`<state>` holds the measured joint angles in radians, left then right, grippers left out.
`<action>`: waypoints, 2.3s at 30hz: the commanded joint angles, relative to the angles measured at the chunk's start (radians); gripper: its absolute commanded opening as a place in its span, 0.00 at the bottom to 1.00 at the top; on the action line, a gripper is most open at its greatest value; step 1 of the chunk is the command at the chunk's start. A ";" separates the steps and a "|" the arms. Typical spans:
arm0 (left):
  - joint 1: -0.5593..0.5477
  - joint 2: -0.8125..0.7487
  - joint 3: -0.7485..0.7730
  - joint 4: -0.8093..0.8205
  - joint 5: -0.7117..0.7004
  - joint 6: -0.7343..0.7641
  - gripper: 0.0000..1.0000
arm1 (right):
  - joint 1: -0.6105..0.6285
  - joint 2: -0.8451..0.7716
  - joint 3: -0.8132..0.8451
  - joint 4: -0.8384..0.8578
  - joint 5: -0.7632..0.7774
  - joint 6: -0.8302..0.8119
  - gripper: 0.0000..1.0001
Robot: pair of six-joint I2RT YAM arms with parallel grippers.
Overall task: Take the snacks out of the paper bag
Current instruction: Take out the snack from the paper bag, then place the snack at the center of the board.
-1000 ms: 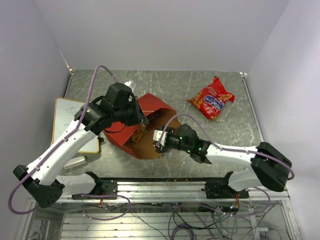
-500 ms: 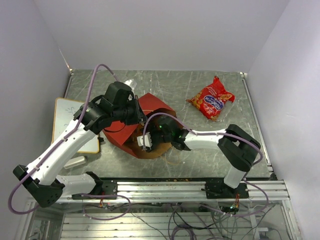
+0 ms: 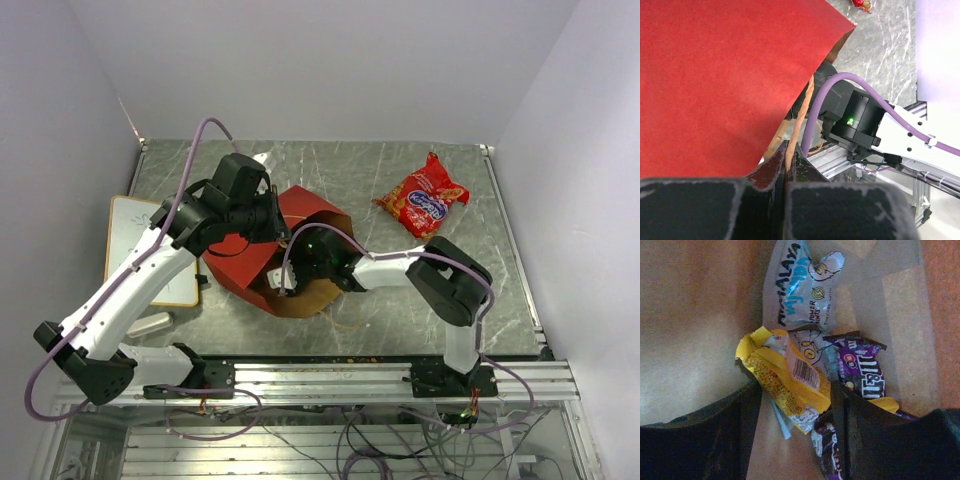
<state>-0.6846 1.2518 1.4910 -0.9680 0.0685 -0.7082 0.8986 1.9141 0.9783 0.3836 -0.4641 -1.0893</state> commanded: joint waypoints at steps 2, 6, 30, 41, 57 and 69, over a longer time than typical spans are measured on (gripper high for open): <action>0.010 0.023 0.054 -0.021 0.010 0.047 0.07 | -0.002 0.067 0.063 0.025 -0.004 -0.031 0.54; 0.032 0.033 0.072 -0.034 0.013 0.066 0.07 | -0.002 0.081 0.084 0.017 -0.011 -0.026 0.47; 0.158 -0.025 -0.031 0.096 0.097 0.016 0.07 | -0.029 -0.213 -0.067 -0.019 -0.025 0.195 0.00; 0.161 0.009 -0.043 0.147 0.091 -0.008 0.07 | -0.038 -0.705 -0.190 -0.242 0.116 0.846 0.00; 0.165 0.079 -0.039 0.175 0.061 -0.045 0.07 | -0.039 -1.062 0.088 -1.072 0.979 1.510 0.00; 0.174 0.139 0.029 0.168 0.092 -0.034 0.07 | -0.342 -0.701 0.054 -1.212 1.171 1.565 0.00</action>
<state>-0.5220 1.3750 1.4662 -0.8265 0.1471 -0.7479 0.6785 1.1450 1.0588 -0.7921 0.6666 0.4534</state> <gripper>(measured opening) 0.075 0.122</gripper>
